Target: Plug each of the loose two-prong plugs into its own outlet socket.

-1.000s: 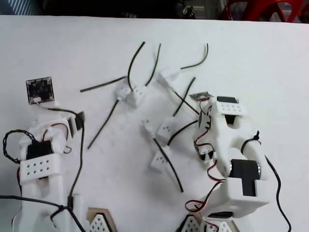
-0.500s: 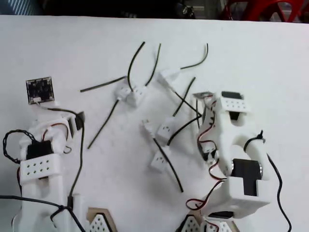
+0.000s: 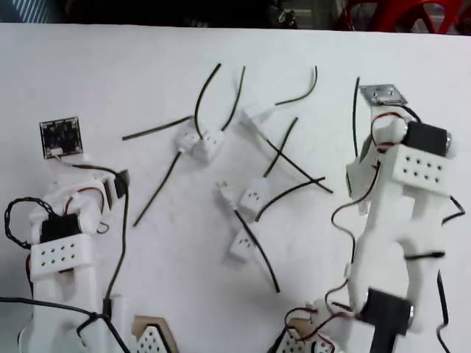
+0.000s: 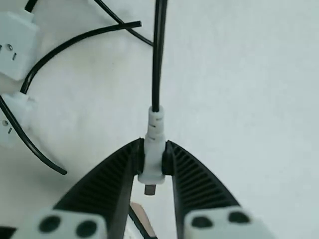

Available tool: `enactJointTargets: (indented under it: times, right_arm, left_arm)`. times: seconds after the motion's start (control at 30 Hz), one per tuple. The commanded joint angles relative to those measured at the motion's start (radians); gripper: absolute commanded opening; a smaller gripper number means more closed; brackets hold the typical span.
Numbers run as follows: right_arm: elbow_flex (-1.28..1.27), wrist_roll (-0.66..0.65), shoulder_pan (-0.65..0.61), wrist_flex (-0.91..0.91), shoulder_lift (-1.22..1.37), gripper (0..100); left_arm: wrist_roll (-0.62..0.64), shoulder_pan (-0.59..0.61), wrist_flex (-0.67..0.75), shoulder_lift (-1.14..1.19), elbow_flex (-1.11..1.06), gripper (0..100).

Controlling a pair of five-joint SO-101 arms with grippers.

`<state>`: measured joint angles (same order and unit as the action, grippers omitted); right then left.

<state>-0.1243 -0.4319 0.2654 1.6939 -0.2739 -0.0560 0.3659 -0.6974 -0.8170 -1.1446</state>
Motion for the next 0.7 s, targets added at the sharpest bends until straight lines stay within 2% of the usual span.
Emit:
enactJointTargets:
  times: [0.0, 0.23, 0.43, 0.67]
  right_arm:
    - [0.035, 0.011, -0.062, 0.004, -0.171, 1.7]
    - [-0.181, 0.252, -0.302, -0.242, -0.392, 1.7]
    - [-0.486, 0.365, -0.473, -0.555, -0.584, 1.7]
    - [-0.773, 0.462, -0.653, -0.868, -0.668, 1.7]
  left_arm:
    - [-0.011, -0.002, 0.025, -0.025, 0.008, 29]
    - [-0.009, -0.076, 0.025, -0.031, 0.014, 30]
    - [-0.003, -0.131, 0.018, -0.031, 0.074, 30]
    - [-0.002, -0.314, 0.018, -0.031, 0.16, 29]
